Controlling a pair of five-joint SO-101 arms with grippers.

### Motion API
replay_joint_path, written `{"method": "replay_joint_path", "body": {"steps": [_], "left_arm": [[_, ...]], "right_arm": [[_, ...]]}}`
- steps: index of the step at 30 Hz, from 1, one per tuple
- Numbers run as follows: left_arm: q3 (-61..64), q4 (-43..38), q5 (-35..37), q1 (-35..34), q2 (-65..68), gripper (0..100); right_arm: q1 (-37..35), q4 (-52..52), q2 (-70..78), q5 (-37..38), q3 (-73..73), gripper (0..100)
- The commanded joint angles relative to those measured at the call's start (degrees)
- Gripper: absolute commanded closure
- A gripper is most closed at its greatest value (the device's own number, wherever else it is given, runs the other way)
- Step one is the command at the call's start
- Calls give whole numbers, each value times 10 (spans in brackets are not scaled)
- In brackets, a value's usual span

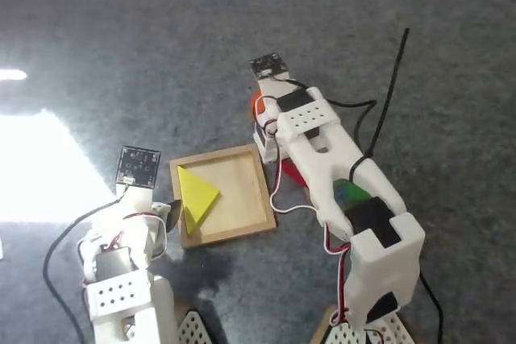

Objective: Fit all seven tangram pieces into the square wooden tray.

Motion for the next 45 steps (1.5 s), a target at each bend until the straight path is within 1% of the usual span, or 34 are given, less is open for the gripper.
{"method": "replay_joint_path", "body": {"steps": [1, 6, 8, 10, 15, 20, 25, 30, 33, 37, 39, 41, 43, 45], "left_arm": [[-6, -14, -4, 1, 3, 684], [-6, -14, -4, 1, 3, 684], [-6, -14, -4, 1, 3, 684], [-6, -14, -4, 1, 3, 684], [-5, -14, -4, 1, 3, 684], [-5, -14, -4, 1, 3, 684], [-5, -14, -4, 1, 3, 684], [-5, -15, -4, 1, 3, 684], [-5, -15, -4, 0, 3, 684], [-10, -16, -5, -15, 3, 684], [-15, -36, -16, -55, 6, 684], [-22, -53, -22, -113, 7, 684], [-26, -59, -25, -168, 7, 684], [-26, -58, -48, -219, 8, 684]], "right_arm": [[-16, 13, -30, 6, -3, 979], [-15, 10, -25, 7, 21, 980], [-4, 15, -28, 19, 23, 993], [13, 15, -29, 52, 24, 991], [85, 22, -29, 112, 46, 991], [163, 28, -30, 225, 46, 991], [204, 73, -30, 275, -20, 991], [211, 131, -30, 282, -110, 991], [189, 158, -31, 297, -156, 991], [109, 185, -31, 374, -214, 991], [60, 177, -26, 414, -230, 991], [10, 150, -24, 441, -236, 991], [-32, 115, -16, 446, -236, 991], [-65, 91, -1, 447, -237, 991]]}}
